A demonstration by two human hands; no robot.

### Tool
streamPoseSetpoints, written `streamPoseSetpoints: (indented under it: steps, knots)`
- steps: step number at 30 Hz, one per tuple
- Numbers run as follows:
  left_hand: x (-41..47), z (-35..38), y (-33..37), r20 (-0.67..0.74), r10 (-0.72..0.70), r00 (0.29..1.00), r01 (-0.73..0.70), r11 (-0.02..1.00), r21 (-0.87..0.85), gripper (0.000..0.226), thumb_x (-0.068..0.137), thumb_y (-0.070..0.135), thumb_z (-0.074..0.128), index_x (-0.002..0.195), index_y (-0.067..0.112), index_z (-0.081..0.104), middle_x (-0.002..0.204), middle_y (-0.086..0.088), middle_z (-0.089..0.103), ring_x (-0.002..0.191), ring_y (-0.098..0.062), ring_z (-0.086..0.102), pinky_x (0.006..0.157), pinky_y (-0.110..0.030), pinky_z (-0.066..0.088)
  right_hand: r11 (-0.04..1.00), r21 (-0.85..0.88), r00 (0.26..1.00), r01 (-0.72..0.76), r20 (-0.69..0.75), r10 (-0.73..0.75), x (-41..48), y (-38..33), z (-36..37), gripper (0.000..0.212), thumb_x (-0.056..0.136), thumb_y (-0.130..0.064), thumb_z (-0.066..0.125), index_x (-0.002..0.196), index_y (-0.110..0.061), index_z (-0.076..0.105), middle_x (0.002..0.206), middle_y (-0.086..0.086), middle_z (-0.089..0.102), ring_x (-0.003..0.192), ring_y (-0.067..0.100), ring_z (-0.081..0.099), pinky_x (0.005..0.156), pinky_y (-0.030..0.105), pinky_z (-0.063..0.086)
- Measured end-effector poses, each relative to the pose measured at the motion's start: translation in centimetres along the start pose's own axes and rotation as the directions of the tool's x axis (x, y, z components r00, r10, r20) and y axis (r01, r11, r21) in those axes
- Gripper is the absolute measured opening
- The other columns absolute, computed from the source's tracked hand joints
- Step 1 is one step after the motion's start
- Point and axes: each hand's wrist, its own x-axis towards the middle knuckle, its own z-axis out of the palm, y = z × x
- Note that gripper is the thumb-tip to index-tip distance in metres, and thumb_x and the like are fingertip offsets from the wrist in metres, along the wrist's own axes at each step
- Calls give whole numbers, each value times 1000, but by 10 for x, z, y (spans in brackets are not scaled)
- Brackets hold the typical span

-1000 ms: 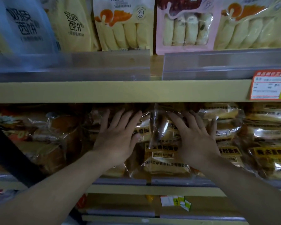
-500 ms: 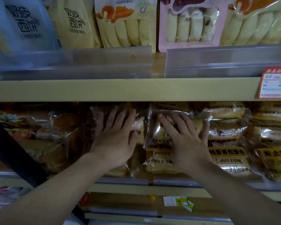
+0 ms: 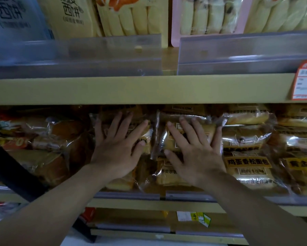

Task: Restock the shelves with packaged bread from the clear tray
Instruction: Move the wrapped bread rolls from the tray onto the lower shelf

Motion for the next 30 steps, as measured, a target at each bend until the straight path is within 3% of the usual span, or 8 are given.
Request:
streamPoseSetpoints:
  steps: [4, 7, 11, 16, 21, 27, 30]
  knots:
    - [0, -2, -5, -22, -9, 1000, 10, 1000, 29, 54, 92, 59, 5, 143, 50, -8, 158, 3, 3, 142, -18, -17, 106, -57, -19, 1000, 3, 995, 26, -99, -26, 1, -2, 5, 59, 92, -59, 13, 147, -42, 0, 159, -5, 9, 145, 22, -5, 107, 68, -3]
    - [-4, -2, -14, -37, 1, 999, 0, 999, 51, 54, 93, 58, 6, 145, 48, -1, 156, 2, 10, 143, -18, -11, 106, -57, -17, 997, 22, 991, 78, -112, -75, 3, -6, 7, 57, 93, -57, 18, 147, -41, 9, 158, -4, 18, 145, 23, 3, 107, 69, 1]
    - [-6, 3, -13, -24, 6, 1000, -4, 996, 87, 54, 93, 56, 6, 146, 46, 2, 156, -1, 13, 144, -21, -8, 106, -61, -15, 997, 13, 993, 75, -91, -74, 4, -8, 13, 58, 93, -56, 22, 147, -40, 12, 157, -3, 19, 145, 23, 2, 106, 71, 0]
    - [-4, 1, -7, -20, -18, 1000, 19, 997, 77, 54, 91, 57, 2, 143, 49, -9, 158, -1, 1, 142, -21, -18, 104, -61, -20, 997, 24, 997, 73, -35, -72, 5, -6, 6, 58, 94, -57, 19, 144, -46, -8, 159, -10, -8, 142, 17, -21, 105, 65, -17]
    - [-9, -9, 8, -57, -58, 997, 55, 997, -62, 52, 95, 51, 15, 145, 45, 7, 157, 3, 2, 141, -16, -19, 104, -53, -26, 991, 95, 995, 98, -26, -96, 1, -1, -6, 64, 92, -58, 29, 144, -46, -7, 158, -13, -9, 141, 12, -22, 108, 62, -14]
    - [-12, -20, 62, -267, 65, 962, -143, 948, -284, 50, 94, 39, 29, 141, 24, 34, 152, -4, 26, 143, -18, 9, 113, -48, -9, 987, 133, 982, 94, -173, -70, -25, 25, -15, 66, 89, -57, 33, 147, -37, 9, 158, -10, 11, 144, 11, -7, 113, 48, -8]
    - [-17, -23, 107, -305, 142, 942, -249, 902, -352, 48, 95, 38, 32, 139, 22, 38, 152, -2, 27, 144, -15, 9, 114, -47, -4, 993, 115, 979, 14, -204, 10, -53, 55, -21, 64, 89, -55, 37, 147, -34, 17, 157, -11, 13, 143, 8, -6, 113, 44, -7]
